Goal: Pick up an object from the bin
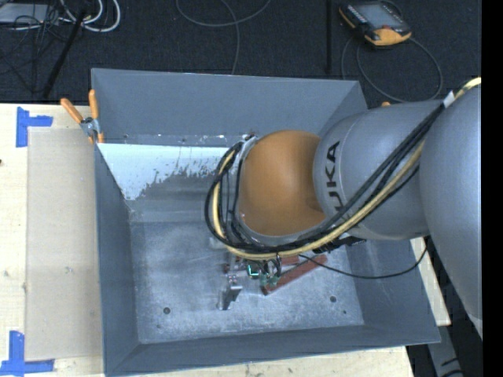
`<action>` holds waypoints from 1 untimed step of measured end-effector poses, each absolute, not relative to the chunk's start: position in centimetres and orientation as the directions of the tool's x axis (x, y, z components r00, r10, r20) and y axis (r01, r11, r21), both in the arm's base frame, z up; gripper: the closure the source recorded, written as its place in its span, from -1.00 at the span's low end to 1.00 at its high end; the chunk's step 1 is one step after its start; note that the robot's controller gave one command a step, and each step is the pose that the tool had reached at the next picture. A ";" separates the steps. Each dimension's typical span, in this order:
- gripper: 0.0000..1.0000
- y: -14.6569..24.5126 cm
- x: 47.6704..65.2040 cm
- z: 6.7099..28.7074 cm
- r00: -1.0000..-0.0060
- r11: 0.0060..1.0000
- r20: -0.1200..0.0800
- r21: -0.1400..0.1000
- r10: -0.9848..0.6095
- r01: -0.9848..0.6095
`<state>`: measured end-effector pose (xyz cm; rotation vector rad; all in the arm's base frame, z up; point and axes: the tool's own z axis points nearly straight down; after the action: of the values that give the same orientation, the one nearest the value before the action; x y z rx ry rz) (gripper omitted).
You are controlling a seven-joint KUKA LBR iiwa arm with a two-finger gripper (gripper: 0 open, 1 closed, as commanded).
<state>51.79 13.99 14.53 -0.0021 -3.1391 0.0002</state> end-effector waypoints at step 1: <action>1.00 8.0 55.9 7.6 -0.996 0.996 -0.008 0.004 -0.091 -0.091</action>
Offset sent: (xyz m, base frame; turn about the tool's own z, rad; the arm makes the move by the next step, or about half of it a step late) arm 0.0000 0.0000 0.0000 0.0000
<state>55.87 7.96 7.57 0.1428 -3.1462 -0.0068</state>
